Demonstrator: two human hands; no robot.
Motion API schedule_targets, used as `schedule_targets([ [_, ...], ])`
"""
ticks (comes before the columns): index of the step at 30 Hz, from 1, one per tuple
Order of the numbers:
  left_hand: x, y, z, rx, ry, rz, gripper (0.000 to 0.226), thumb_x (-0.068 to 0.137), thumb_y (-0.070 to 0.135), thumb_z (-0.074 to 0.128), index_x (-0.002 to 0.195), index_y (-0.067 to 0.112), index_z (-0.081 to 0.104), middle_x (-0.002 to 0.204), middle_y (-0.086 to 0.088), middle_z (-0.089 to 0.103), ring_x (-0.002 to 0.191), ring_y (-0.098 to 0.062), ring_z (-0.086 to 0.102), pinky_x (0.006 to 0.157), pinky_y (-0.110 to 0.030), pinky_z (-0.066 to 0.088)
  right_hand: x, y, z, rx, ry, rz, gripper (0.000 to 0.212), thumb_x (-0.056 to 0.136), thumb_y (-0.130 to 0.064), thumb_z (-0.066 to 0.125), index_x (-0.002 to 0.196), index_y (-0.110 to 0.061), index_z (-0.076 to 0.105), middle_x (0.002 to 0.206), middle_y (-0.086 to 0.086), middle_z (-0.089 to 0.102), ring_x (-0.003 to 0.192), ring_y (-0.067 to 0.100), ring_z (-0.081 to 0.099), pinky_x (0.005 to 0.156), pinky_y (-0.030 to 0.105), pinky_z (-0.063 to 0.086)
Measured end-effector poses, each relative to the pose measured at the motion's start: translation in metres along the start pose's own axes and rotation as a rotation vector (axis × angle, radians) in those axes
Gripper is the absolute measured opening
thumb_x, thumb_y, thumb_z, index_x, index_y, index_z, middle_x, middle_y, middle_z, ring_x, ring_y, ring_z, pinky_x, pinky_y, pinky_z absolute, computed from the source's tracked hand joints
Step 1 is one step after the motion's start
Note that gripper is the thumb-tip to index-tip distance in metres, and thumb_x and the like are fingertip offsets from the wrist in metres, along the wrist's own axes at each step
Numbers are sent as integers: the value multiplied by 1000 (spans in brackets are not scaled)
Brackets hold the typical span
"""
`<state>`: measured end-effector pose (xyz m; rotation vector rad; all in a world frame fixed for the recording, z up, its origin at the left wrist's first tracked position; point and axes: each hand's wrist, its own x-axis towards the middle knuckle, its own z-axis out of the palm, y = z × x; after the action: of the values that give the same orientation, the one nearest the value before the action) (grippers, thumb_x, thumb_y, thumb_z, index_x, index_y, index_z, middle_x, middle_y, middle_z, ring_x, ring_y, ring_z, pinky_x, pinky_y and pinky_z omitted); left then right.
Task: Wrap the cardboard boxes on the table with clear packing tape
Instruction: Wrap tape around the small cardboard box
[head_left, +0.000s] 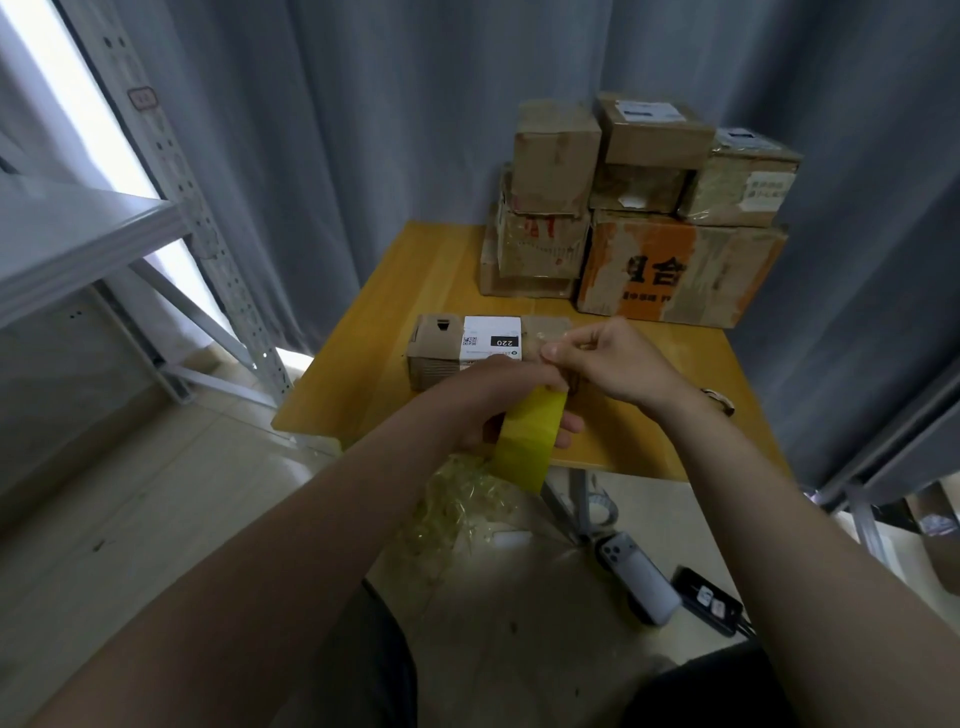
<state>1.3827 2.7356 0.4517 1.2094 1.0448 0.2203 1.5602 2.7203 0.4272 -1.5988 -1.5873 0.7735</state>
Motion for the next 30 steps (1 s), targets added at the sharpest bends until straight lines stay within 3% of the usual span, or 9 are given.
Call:
schedule_targets([
  [4, 4, 0, -2, 52, -63, 10, 16, 105, 27, 55, 107, 12, 61, 95, -16, 79, 89, -27, 76, 99, -49, 56, 11, 5, 0, 51, 114, -46, 17, 100, -19, 66, 102, -11, 81, 102, 0, 78, 97, 12, 71, 84, 24, 53],
  [8, 5, -11, 0, -54, -145, -70, 29, 109, 34, 46, 118, 7, 53, 85, -18, 76, 70, -27, 76, 69, -37, 63, 33, 7, -10, 145, 382, -30, 12, 100, -21, 67, 103, -20, 79, 94, -11, 73, 90, -5, 64, 88, 19, 51],
  [12, 11, -7, 1, -124, -78, -25, 18, 109, 25, 50, 123, 14, 43, 88, -22, 76, 65, -33, 74, 67, -43, 61, 60, 15, -7, 65, 272, -32, 15, 102, -22, 65, 106, -17, 79, 98, -11, 72, 92, -11, 61, 82, 9, 48],
  [13, 13, -4, -2, -146, -31, -9, 26, 108, 21, 53, 127, 20, 36, 90, -24, 76, 65, -35, 73, 65, -45, 61, 67, 19, -4, 59, 261, -26, 15, 102, -22, 64, 105, -18, 78, 98, -9, 72, 93, -8, 63, 84, 13, 50],
  [16, 24, 2, -13, -218, 25, 7, 82, 105, 17, 59, 156, 44, 0, 93, -28, 76, 66, -38, 74, 63, -46, 61, 84, 33, 6, 49, 238, 36, 15, 103, -26, 63, 103, -22, 77, 98, -6, 72, 94, 6, 65, 80, 19, 49],
  [18, 31, 2, -17, -218, 24, -5, 93, 105, 15, 58, 159, 44, -12, 99, -31, 75, 68, -37, 74, 65, -46, 61, 90, 42, 13, 47, 233, 54, 17, 103, -27, 63, 103, -19, 78, 96, -6, 72, 90, 7, 64, 78, 18, 48],
  [21, 37, -5, -18, -215, 12, -17, 96, 105, 15, 57, 158, 44, -18, 99, -31, 75, 69, -35, 75, 64, -44, 62, 88, 50, 22, 34, 261, 70, 18, 103, -28, 62, 96, -22, 78, 86, -14, 69, 79, -3, 59, 63, 7, 40],
  [23, 35, -9, -19, -215, 4, -32, 100, 105, 17, 58, 157, 46, -21, 98, -29, 75, 69, -35, 75, 61, -43, 62, 84, 53, 25, 19, 273, 74, 20, 103, -29, 62, 89, -26, 76, 81, -18, 68, 75, -2, 58, 58, 6, 37],
  [30, -3, -26, -22, -147, 7, -43, 101, 105, 17, 58, 158, 43, -24, 98, -29, 75, 67, -34, 73, 61, -42, 63, 52, 41, 38, 30, 255, 121, 27, 102, -37, 61, 92, -21, 81, 83, -4, 74, 75, 9, 61, 63, 25, 42],
])
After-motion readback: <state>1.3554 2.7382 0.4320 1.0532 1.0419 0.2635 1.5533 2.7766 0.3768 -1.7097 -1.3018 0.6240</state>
